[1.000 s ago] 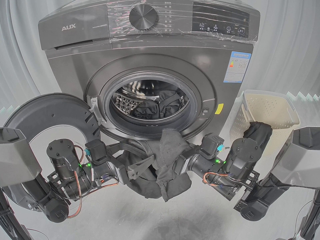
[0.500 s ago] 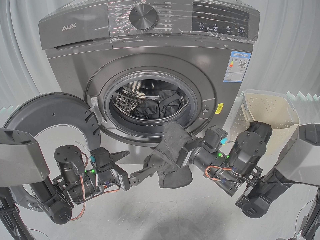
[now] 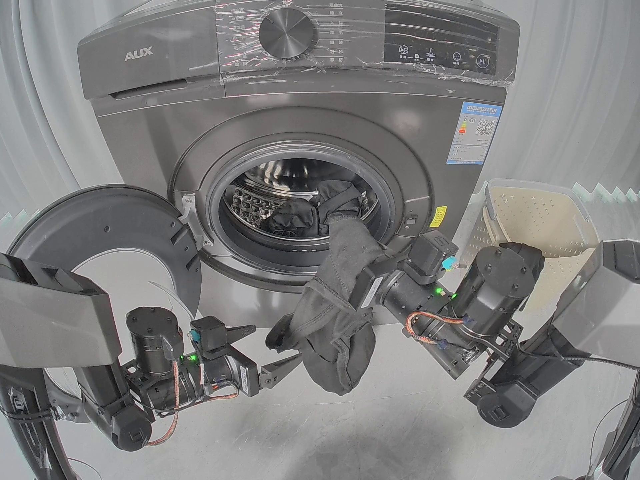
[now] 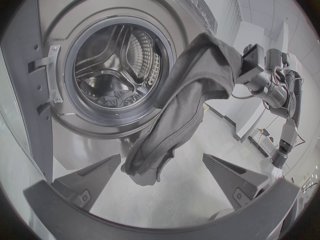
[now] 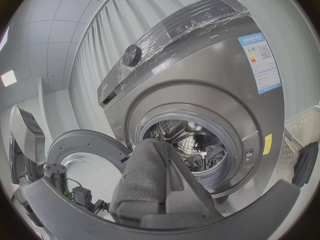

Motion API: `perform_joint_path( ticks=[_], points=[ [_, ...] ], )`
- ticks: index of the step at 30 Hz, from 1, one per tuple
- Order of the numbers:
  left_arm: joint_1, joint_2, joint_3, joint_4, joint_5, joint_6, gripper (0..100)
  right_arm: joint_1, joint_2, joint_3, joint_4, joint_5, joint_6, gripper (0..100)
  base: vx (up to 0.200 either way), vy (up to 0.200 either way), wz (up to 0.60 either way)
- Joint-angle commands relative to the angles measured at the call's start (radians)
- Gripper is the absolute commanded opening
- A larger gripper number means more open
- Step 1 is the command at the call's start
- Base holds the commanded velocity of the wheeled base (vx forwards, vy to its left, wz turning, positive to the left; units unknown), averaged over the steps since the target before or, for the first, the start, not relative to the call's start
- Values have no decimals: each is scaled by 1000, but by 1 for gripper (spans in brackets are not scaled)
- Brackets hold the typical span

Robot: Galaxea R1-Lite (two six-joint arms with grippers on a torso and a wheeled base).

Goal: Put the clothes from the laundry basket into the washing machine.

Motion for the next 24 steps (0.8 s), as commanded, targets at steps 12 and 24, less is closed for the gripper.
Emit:
perform_joint_path(
  ticks=[12, 24],
  points=[
    [20, 131, -39, 0, 0, 30, 100, 0, -36, -5, 0, -1, 0, 0, 0, 0, 0],
    [9, 183, -53, 0, -6, 35, 100, 6, -33, -15, 0, -3, 0, 0, 0, 0, 0]
  ],
)
